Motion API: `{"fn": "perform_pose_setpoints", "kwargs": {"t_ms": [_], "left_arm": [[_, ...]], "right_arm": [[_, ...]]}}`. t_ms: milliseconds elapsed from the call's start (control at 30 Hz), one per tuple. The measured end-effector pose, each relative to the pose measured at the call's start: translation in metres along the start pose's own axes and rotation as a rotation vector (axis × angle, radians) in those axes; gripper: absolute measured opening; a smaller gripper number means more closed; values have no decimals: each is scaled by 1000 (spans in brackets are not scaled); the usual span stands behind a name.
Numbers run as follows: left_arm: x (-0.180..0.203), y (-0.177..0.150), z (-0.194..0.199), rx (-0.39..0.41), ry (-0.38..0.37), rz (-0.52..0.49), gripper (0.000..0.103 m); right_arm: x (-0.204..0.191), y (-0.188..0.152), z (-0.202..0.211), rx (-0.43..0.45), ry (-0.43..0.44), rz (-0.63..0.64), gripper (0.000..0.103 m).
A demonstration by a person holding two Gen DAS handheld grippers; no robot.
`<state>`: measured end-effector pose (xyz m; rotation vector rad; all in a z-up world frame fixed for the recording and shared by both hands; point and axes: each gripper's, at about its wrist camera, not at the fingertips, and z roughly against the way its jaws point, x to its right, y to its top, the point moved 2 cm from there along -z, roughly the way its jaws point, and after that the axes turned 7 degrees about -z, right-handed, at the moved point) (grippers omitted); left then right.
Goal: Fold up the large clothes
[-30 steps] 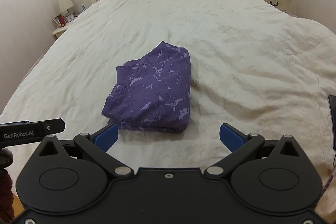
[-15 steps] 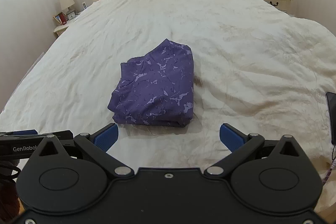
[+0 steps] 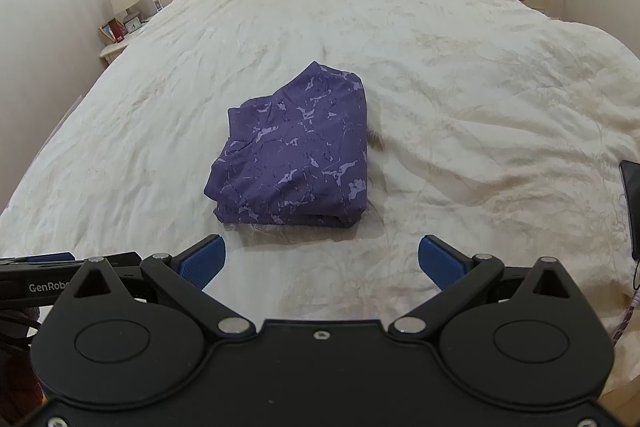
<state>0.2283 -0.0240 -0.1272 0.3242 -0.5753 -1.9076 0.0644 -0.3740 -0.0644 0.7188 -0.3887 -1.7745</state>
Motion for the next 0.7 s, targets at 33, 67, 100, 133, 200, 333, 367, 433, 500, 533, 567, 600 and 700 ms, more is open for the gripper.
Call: {"fn": "perform_pose_setpoints", "kwargs": {"t_ms": [33, 67, 100, 133, 200, 333, 367, 433, 500, 533, 567, 600, 700], "left_arm": [[1, 0, 0, -2, 0, 0, 97], [2, 0, -1, -4, 2, 0, 97], [2, -1, -2, -5, 6, 0, 97], [3, -1, -2, -4, 10, -3, 97], [5, -1, -4, -6, 11, -9, 97], [8, -1, -8, -14, 8, -16, 97], [9, 0, -9, -17, 7, -19, 97], [12, 0, -12, -24, 3, -26, 97], [15, 1, -15, -33, -4, -33, 97], [17, 1, -17, -38, -10, -37, 97], [19, 1, -19, -43, -16, -39, 97], [21, 1, -20, -46, -20, -40, 97], [24, 3, -27, -56, -33, -41, 97]], "right_arm": [[0, 0, 0, -2, 0, -1, 102], [0, 0, 0, -3, 1, -3, 102], [0, 0, -1, -3, 2, -6, 102], [1, 0, -1, -5, 3, -9, 102], [1, 0, -2, -9, 1, -13, 102], [5, -1, -5, -20, -4, -26, 102], [6, -1, -6, -22, -4, -30, 102], [8, -1, -8, -27, -9, -36, 102], [9, -1, -10, -32, -13, -43, 102], [11, -1, -12, -36, -14, -47, 102], [11, -1, -13, -40, -16, -51, 102], [13, -1, -15, -44, -17, -55, 102], [16, -1, -22, -62, -20, -65, 102]]}}
